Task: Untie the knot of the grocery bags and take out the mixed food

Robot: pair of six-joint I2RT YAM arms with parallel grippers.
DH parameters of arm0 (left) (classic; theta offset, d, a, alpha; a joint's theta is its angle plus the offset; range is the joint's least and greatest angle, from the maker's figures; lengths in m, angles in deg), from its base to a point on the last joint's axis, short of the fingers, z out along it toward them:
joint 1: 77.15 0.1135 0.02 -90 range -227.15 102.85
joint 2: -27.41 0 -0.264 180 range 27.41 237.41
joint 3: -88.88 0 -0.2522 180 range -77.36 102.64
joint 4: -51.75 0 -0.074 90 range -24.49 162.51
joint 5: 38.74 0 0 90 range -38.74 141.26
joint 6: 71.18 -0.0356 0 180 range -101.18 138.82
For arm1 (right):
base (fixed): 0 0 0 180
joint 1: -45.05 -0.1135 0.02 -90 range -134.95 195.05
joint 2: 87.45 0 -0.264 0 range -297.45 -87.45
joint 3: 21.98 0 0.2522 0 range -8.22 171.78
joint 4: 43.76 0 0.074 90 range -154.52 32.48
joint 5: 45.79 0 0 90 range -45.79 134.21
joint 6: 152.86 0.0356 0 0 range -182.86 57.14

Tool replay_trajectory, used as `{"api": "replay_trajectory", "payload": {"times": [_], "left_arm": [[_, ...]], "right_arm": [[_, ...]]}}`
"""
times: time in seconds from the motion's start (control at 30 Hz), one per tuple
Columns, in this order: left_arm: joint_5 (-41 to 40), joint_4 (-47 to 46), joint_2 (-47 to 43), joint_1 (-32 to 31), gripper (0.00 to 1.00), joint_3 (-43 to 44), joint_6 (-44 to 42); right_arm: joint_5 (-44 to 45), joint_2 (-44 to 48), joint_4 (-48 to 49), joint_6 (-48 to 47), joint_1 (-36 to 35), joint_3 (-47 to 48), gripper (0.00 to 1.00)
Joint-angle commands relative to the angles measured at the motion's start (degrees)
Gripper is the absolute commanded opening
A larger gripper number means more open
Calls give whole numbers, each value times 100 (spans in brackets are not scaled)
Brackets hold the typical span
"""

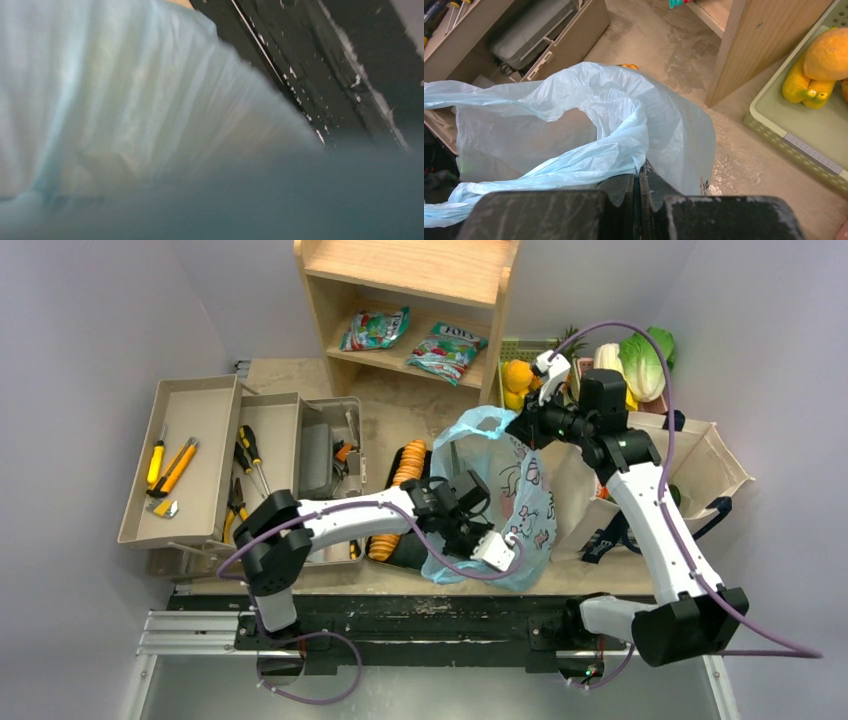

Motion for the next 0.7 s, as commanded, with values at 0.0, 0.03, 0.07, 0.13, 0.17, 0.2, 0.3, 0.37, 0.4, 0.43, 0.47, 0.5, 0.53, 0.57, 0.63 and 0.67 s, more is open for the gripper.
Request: {"api": "replay_trajectory", "payload": {"times": [0.0,0.03,0.07,0.13,0.17,0.2,0.3,0.37,0.4,0.43,0.47,0.5,0.53,0.57,0.63,0.67], "left_arm": [[-656,-160,275,-237,27,-175,-430],[-803,-62,317,-286,31,-215,-496],[-943,37,344,-312,35,-250,-533],[-1253,40,286,-310,43,-309,-336],[-1374,-6,204,-273,46,-341,-190],[-1429,-35,85,-220,50,-371,-62],[-1500,-390,-475,8,54,-343,819],[-1516,-623,-809,147,54,-250,1448],[-1585,-698,-919,183,54,-233,1763],[-1712,-837,-1044,187,54,-231,2030],[-1819,-955,-1193,211,54,-243,2244],[-1845,-1118,-1336,241,54,-299,2502],[-1850,-1290,-1498,291,54,-366,2725],[-1811,-1461,-1633,359,53,-427,2977],[-1797,-1677,-1871,542,53,-465,3446],[-1819,-1784,-1980,734,53,-460,3762]], "right_arm": [[-338,391,119,-206,84,-256,0],[-359,448,34,-346,100,-305,0],[-374,508,-57,-471,122,-340,0],[-388,658,-257,-745,146,-438,0],[-403,725,-367,-906,156,-495,0],[-426,778,-469,-1085,158,-579,0],[-255,954,-583,-1503,155,-935,0],[-155,992,-544,-1700,158,-1131,0],[-94,987,-483,-1723,154,-1197,0],[-60,967,-447,-1741,151,-1221,0],[-55,936,-416,-1761,159,-1219,0],[-54,916,-387,-1788,156,-1206,0],[-58,887,-354,-1810,152,-1193,0],[-62,862,-321,-1818,151,-1157,0],[-63,817,-293,-1821,151,-1075,12],[-56,789,-296,-1814,151,-1019,21]]}}
